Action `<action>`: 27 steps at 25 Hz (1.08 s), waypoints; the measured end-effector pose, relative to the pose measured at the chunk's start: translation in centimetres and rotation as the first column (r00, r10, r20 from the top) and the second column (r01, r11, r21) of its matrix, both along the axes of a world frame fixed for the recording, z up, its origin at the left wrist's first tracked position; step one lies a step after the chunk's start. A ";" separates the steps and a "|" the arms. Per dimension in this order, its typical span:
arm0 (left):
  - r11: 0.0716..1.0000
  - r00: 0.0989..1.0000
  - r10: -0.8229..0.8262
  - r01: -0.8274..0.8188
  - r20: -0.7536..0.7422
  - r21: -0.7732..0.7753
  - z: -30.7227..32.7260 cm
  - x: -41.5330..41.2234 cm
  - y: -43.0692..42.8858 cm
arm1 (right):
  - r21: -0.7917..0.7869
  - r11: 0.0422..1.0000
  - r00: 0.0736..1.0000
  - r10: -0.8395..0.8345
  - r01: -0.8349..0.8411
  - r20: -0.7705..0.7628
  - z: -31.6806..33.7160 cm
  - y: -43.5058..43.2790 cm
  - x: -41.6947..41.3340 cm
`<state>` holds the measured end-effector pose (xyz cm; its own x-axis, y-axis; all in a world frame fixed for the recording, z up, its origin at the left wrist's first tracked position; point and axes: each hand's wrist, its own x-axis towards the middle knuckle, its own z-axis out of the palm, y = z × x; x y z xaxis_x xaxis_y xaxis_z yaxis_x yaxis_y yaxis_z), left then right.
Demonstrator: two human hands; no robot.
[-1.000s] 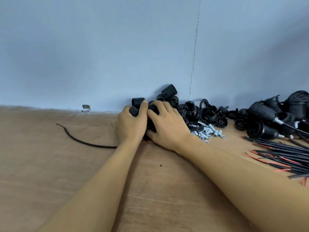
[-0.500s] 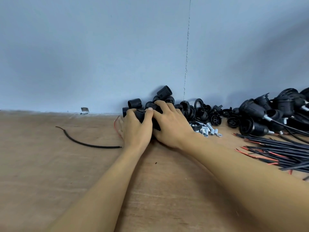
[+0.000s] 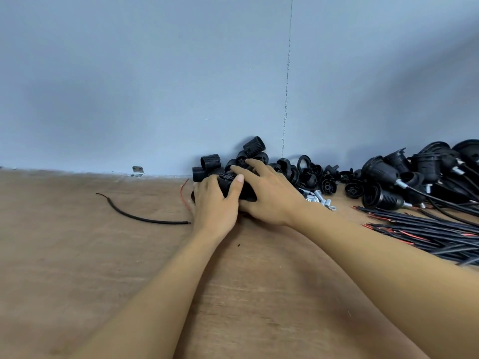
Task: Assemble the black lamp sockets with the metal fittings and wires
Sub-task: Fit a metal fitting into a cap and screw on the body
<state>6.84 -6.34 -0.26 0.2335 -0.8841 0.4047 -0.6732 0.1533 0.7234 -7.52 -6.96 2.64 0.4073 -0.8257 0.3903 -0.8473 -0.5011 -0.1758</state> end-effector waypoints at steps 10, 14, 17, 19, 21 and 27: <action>0.983 0.955 0.027 0.028 0.294 -0.182 1.0 -3.0 2.8 | -0.236 0.965 0.941 -0.024 0.110 0.338 -0.7 4.5 -6.0; 0.946 0.945 -0.163 0.232 0.283 -0.229 1.2 -5.9 5.4 | -0.153 0.960 0.925 -0.174 0.236 0.339 -1.2 4.8 -8.9; 0.975 0.958 -0.197 0.214 0.209 -0.062 0.4 -6.6 6.4 | -0.045 0.967 0.931 -0.227 0.250 0.287 -1.8 5.5 -10.5; 0.990 0.949 -0.127 0.139 0.287 -0.020 0.0 -6.1 6.5 | -0.006 0.969 0.938 -0.237 0.247 0.255 -2.3 6.1 -10.9; 0.994 0.960 -0.086 0.101 0.266 -0.043 -0.1 -5.4 6.3 | 0.007 0.969 0.939 -0.243 0.248 0.243 -2.5 6.4 -11.2; 0.976 0.979 -0.103 0.134 0.178 -0.169 -0.3 -4.4 5.7 | 0.045 0.980 0.962 -0.197 0.192 0.189 -2.6 6.6 -11.0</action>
